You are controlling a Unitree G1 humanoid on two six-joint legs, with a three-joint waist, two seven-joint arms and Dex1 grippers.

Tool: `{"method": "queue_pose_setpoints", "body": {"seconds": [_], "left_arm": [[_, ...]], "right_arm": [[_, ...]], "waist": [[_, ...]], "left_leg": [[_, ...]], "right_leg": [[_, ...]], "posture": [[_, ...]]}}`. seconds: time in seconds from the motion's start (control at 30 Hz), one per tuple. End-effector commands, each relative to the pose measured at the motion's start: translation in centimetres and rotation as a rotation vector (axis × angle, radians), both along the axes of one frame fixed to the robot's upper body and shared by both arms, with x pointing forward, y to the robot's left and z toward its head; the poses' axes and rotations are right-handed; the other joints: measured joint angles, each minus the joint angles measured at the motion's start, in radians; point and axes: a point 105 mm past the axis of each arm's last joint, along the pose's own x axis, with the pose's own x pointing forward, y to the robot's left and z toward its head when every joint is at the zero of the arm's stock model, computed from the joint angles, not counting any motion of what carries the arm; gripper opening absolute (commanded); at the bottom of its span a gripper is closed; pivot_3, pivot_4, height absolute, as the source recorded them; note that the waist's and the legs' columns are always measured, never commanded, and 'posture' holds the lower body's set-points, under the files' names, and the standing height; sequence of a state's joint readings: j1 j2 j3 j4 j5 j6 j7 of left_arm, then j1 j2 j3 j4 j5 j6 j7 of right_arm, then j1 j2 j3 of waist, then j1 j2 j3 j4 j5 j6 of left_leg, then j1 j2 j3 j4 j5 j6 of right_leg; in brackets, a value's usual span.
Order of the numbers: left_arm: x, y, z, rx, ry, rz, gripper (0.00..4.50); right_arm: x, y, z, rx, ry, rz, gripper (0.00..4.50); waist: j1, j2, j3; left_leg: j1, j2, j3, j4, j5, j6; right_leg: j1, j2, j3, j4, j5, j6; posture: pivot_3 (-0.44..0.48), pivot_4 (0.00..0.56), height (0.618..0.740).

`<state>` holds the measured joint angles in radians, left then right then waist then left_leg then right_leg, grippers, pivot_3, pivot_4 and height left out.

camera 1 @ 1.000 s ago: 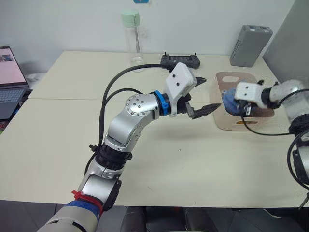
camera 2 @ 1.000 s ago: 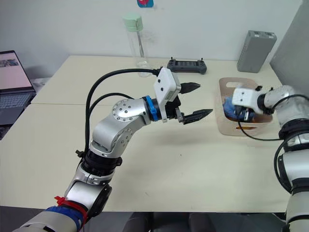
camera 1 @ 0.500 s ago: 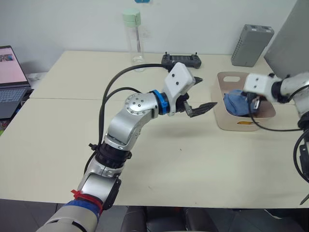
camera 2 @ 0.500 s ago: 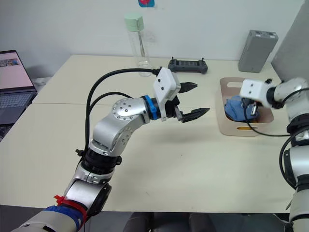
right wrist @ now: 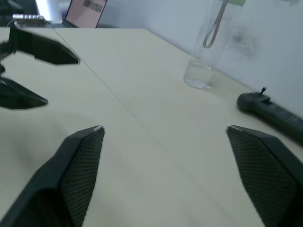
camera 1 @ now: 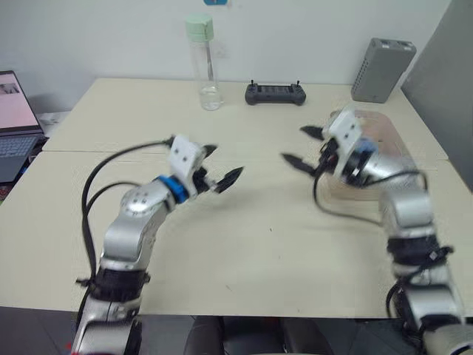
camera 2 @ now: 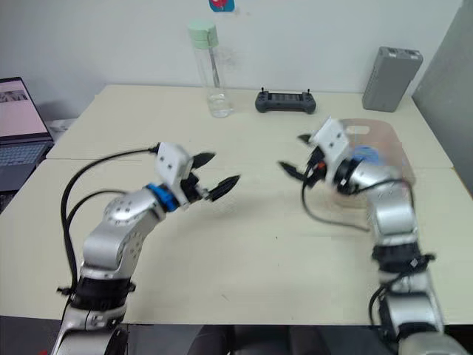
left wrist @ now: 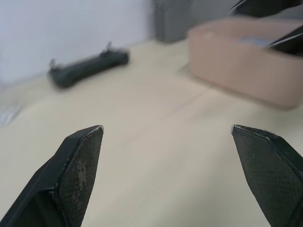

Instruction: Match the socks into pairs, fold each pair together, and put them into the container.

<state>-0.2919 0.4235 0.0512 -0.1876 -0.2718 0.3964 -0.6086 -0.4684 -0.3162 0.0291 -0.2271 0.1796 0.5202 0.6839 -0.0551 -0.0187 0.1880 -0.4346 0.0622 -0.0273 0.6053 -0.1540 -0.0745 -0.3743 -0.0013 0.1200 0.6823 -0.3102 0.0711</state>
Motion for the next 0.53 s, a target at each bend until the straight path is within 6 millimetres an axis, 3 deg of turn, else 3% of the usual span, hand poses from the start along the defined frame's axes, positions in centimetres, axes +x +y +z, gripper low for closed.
{"method": "queue_pose_setpoints", "body": {"seconds": [0.03, 0.1, 0.17, 0.27, 0.4, 0.53], "left_arm": [[-1.0, 0.7, 0.4, -0.018, -0.062, 0.041, 4.5], [-1.9, 1.2, -1.0, -0.016, -0.031, 0.07, 4.5], [-2.9, 1.5, -2.0, -0.038, 0.013, 0.08, 4.5], [-4.0, 2.1, -3.2, -0.019, 0.053, 0.098, 4.5], [-4.7, 3.6, -4.7, 0.051, 0.092, 0.168, 4.5], [-4.8, 4.1, -4.9, 0.096, 0.086, 0.178, 4.5]], "right_arm": [[-2.2, 0.5, -2.0, -0.007, 0.039, -0.033, 4.45], [-3.5, 0.5, -4.5, 0.004, 0.097, -0.07, 4.45], [-4.5, 0.0, -5.7, 0.031, 0.134, -0.116, 4.45], [-4.8, -1.4, -6.2, 0.101, 0.191, -0.212, 4.45], [-5.4, -3.2, -7.0, 0.033, 0.187, -0.236, 4.45], [-5.2, -3.4, -7.2, 0.01, 0.182, -0.235, 4.45]], "waist": [[0.015, 0.0, 0.0], [0.022, -0.002, 0.0], [0.021, -0.002, 0.0], [0.016, -0.002, -0.001], [0.008, -0.004, -0.002], [0.004, -0.005, -0.002]], "left_leg": [[-0.001, 0.0, 0.0, 0.001, 0.0, 0.0], [-0.001, -0.001, 0.001, 0.001, 0.0, 0.0], [0.0, 0.0, 0.003, 0.001, 0.0, 0.0], [0.001, 0.001, 0.004, 0.002, 0.0, 0.0], [0.002, 0.001, 0.004, 0.002, 0.0, 0.0], [0.002, 0.001, 0.005, 0.002, 0.0, 0.0]], "right_leg": [[0.0, 0.0, 0.0, 0.0, 0.0, 0.0], [0.0, -0.001, 0.001, -0.002, 0.0, 0.0], [0.0, -0.001, 0.002, -0.002, -0.002, -0.002], [0.0, -0.001, 0.003, -0.001, -0.004, 0.0], [-0.001, -0.001, 0.004, -0.001, -0.003, 0.0], [-0.004, -0.001, 0.004, -0.002, -0.003, -0.001]], "posture": [[0.0, 0.15, 0.74], [0.0, 0.15, 0.74], [0.0, 0.15, 0.74], [0.0, 0.15, 0.74], [0.0, 0.15, 0.74], [0.0, 0.15, 0.74]]}}
